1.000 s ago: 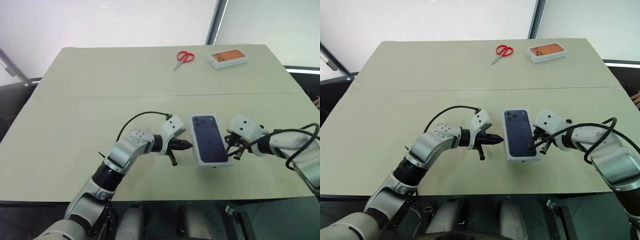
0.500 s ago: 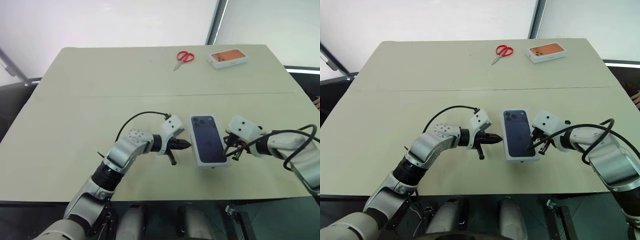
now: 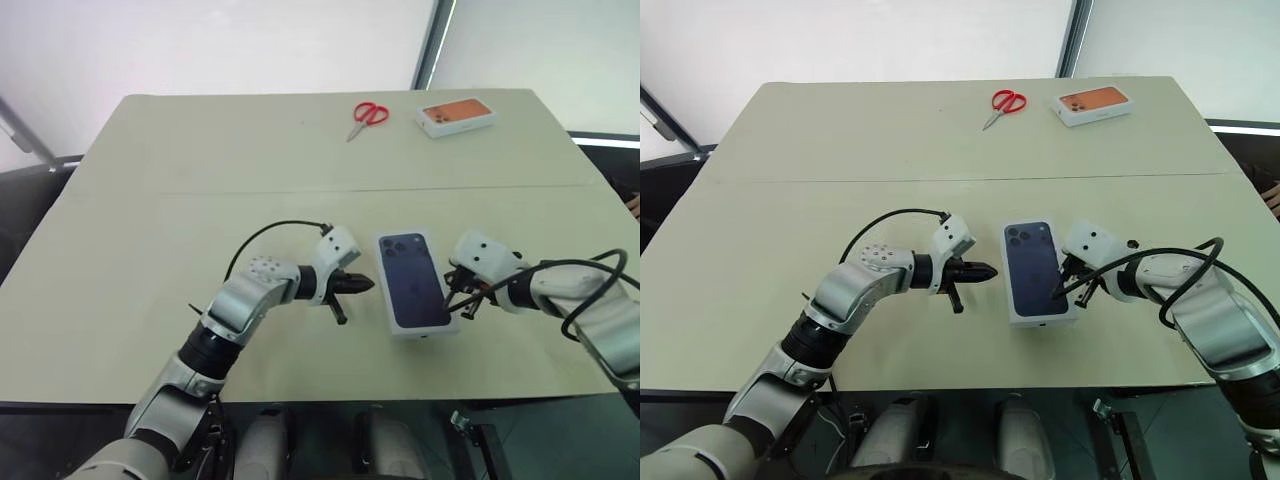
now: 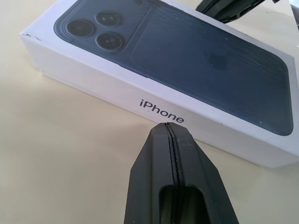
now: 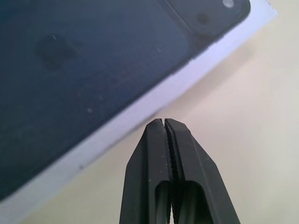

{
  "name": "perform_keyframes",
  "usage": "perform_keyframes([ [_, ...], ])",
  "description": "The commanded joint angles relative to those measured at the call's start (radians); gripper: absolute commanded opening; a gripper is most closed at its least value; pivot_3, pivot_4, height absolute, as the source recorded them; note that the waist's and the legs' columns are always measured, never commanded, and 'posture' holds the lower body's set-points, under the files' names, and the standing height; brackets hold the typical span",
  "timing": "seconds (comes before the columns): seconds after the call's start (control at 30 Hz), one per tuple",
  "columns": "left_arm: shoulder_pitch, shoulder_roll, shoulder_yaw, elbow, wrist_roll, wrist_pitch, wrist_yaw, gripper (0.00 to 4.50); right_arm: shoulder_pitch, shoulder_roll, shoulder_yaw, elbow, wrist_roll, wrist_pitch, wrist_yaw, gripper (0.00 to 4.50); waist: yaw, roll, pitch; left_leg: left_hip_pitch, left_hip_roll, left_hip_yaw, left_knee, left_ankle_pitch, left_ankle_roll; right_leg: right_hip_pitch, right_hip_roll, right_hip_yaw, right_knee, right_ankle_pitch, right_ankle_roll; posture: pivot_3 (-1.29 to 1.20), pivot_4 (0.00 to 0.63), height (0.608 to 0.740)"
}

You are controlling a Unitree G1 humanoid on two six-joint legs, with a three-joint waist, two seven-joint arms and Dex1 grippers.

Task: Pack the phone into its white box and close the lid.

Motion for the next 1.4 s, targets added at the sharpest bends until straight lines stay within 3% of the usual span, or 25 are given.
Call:
perform_keyframes([
  [0.03,-0.044,-0.017,0.106,-0.032,-0.055,0.005,0.023,0.00,0.029,-0.057,-0.130,0.008,0.004,-0.067,0.039,0.08,0.002,0.000,0.000,0.000,0.000,0.000,0.000,0.000,0.000,0.000,0.000,0.000,0.000,0.000,0.000,0.00,0.150,0.697],
  [0.23,-0.202,-0.132,0.138,0.140,-0.024,-0.045,0.106,0.00,0.133,-0.056,-0.316,-0.114,0.180,-0.053,0.192,0.08,0.020,-0.001,0.000,0.000,-0.001,0.000,0.001,-0.001,0.001,0.002,0.000,-0.001,-0.001,0.000,0.000,0.00,0.150,0.697],
  [0.37,-0.302,-0.205,0.030,0.371,0.094,-0.101,0.147,0.00,0.237,-0.038,-0.248,-0.206,0.177,-0.054,0.174,0.08,0.023,-0.002,0.000,0.001,-0.001,0.000,0.001,-0.001,0.002,0.003,0.000,-0.001,-0.001,0.000,0.001,0.00,0.150,0.697],
  [0.5,-0.321,-0.231,-0.039,0.479,0.154,-0.083,0.139,0.00,0.272,-0.015,-0.136,-0.193,0.095,-0.053,0.085,0.08,0.016,-0.002,0.000,0.001,-0.001,0.002,0.001,-0.001,0.002,0.002,-0.001,0.000,0.000,0.000,0.001,0.00,0.150,0.697],
  [0.73,-0.289,-0.239,-0.045,0.474,0.172,-0.092,0.118,0.00,0.253,0.005,-0.072,-0.159,0.047,-0.077,0.035,0.08,0.016,-0.007,-0.004,0.016,0.000,0.000,-0.002,-0.003,0.005,0.018,0.000,0.000,-0.005,-0.001,0.002,0.00,0.150,0.697],
  [0.87,-0.263,-0.235,0.060,0.403,0.122,-0.147,0.138,0.00,0.174,0.056,-0.116,-0.123,0.068,-0.118,0.013,0.08,0.014,-0.007,-0.004,0.016,0.000,0.000,-0.002,-0.003,0.005,0.017,0.000,0.000,-0.004,-0.001,0.002,0.00,0.150,0.697],
  [1.0,-0.124,-0.123,0.297,0.126,0.047,-0.198,0.215,0.00,-0.066,0.230,-0.161,0.047,0.060,-0.177,-0.123,0.08,-0.017,-0.005,-0.002,0.014,0.001,0.002,-0.002,0.001,-0.002,0.011,0.000,0.002,-0.001,-0.001,0.002,0.00,0.150,0.697],
  [1.1,-0.037,-0.050,0.362,0.014,0.043,-0.175,0.258,0.00,-0.144,0.288,-0.169,0.170,0.052,-0.230,-0.144,0.08,-0.004,-0.005,-0.003,0.014,0.002,0.002,-0.005,0.002,-0.004,0.009,0.002,0.003,0.000,-0.001,0.002,0.00,0.150,0.697],
  [1.17,0.088,0.047,0.441,-0.095,0.045,-0.185,0.256,0.00,-0.206,0.344,-0.183,0.280,0.066,-0.261,-0.162,0.08,-0.005,-0.005,-0.003,0.014,0.002,0.002,-0.005,0.002,-0.004,0.009,0.002,0.003,-0.001,-0.001,0.002,0.00,0.150,0.697],
  [1.4,0.299,0.156,0.573,-0.227,0.030,-0.175,0.312,0.00,-0.272,0.369,-0.205,0.500,0.086,-0.366,-0.096,0.08,0.024,-0.005,-0.002,0.012,-0.002,0.004,-0.002,-0.001,0.000,0.010,-0.002,0.005,-0.002,-0.001,0.002,0.00,0.150,0.697],
])
